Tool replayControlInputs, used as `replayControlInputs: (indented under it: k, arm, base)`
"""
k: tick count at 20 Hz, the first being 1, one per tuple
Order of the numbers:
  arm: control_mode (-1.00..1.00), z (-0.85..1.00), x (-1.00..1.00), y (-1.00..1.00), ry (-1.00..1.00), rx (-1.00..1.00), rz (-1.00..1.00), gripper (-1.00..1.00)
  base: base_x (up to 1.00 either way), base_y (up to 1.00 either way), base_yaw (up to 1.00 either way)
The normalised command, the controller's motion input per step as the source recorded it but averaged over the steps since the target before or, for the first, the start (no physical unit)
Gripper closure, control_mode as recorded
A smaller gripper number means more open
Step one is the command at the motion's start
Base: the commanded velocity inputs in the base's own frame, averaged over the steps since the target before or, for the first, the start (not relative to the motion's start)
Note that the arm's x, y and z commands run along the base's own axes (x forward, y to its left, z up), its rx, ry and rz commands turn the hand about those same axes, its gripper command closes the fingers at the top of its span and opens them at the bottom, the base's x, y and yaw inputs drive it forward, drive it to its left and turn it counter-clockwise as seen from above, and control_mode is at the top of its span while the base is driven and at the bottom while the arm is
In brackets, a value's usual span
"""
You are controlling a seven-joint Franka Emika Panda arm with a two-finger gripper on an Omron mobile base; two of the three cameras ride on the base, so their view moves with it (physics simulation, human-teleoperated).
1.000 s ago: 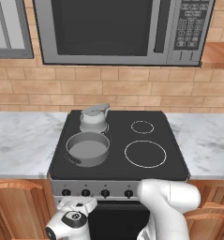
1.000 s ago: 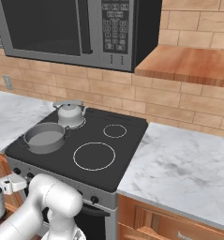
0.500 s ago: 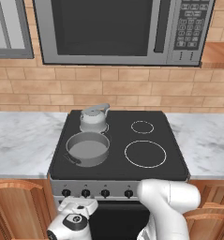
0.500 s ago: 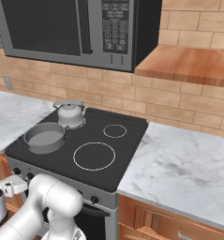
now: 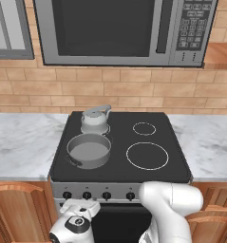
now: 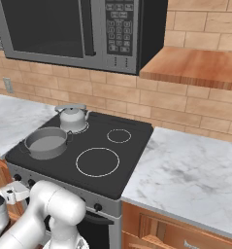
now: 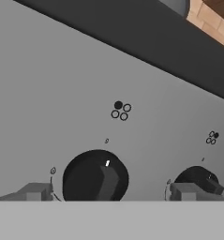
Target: Pick the kettle from the cabinet and place it on a stove burner. Then pick the pot from the counter and place it on another stove burner. Finally, turn both burners on.
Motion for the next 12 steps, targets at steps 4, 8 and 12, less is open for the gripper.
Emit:
replayControlInputs:
  k: [4, 8, 12]
  arm:
    - [-1.0, 0.0, 0.24, 0.0, 0.0, 0.0, 0.0, -1.0]
    - [-1.0, 0.0, 0.22, 0.0, 0.0, 0.0, 0.0, -1.0]
    - [-1.0, 0.0, 0.26, 0.0, 0.0, 0.0, 0.0, -1.0]
  base:
    - [0.0, 0.0, 0.0]
    - [0.0, 0.0, 0.0]
    - [0.0, 0.0, 0.0]
